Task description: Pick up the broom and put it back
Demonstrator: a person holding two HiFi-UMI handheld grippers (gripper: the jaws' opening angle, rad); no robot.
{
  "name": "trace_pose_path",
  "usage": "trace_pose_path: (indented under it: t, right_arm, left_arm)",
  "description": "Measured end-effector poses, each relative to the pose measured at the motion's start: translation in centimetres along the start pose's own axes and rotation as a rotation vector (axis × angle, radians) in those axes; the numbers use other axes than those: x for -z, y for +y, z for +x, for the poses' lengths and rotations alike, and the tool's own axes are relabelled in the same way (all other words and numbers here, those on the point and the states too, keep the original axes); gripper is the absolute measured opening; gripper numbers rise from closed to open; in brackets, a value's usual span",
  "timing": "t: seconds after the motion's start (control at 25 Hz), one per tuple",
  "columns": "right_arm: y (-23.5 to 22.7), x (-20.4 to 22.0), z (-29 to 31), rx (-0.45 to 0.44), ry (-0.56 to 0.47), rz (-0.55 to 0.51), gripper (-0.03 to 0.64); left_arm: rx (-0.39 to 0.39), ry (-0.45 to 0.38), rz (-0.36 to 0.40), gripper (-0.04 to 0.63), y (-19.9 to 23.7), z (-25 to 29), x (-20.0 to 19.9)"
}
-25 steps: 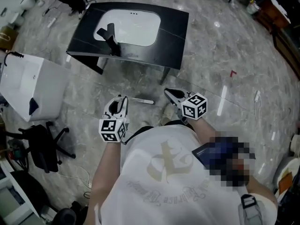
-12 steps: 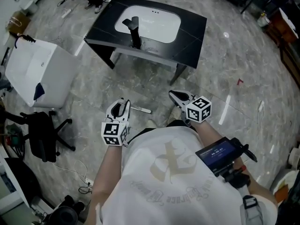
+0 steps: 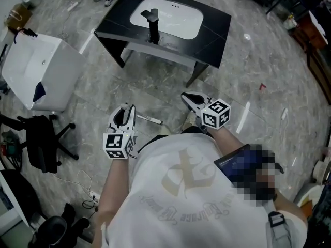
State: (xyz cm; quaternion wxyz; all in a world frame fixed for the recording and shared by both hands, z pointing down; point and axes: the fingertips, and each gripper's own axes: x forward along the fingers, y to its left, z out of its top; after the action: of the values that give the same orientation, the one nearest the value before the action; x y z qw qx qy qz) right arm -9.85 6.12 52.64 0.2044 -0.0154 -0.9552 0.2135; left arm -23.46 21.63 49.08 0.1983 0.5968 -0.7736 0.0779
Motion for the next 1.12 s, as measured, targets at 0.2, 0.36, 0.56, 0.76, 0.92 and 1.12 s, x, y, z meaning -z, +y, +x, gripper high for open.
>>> trace_pose_path:
  t: [0.2,0.36,0.56,0.76,0.92,1.12]
  right_arm:
    - [0.3,0.0,0.7,-0.002,0.005,0.002,0.017]
    - [-0.4,0.2,0.2,0.015,0.006,0.006,0.017]
    - [-1.1,0.2,-0.2,0.033,0.000,0.017,0.017]
    - [-1.6,0.0,-0.4,0.053,-0.013,0.032,0.017]
    - [-2.0,0.1,-0.6,0.067,-0.015,0.041,0.017]
    - [-2.7,0.0,-1.1,0.095,-0.018,0.051,0.017]
  left_arm:
    - [-0.017,-0.005,-0.011,0.114,0.9,-0.9,0.2]
    - [-0.004,-0.012,-0.016,0.114,0.6,-0.5,0.5]
    - [0.002,-0.038,-0.026,0.114,0.6,0.2,-0.1]
    - [0.012,-0.035,-0.020,0.114,0.8,1.1,-0.7]
    - [0.011,-0.027,-0.026,0.114,1.2,1.8,-0.8]
    - [0.023,-0.020,-0.041,0.114,1.6,2.6,-0.9]
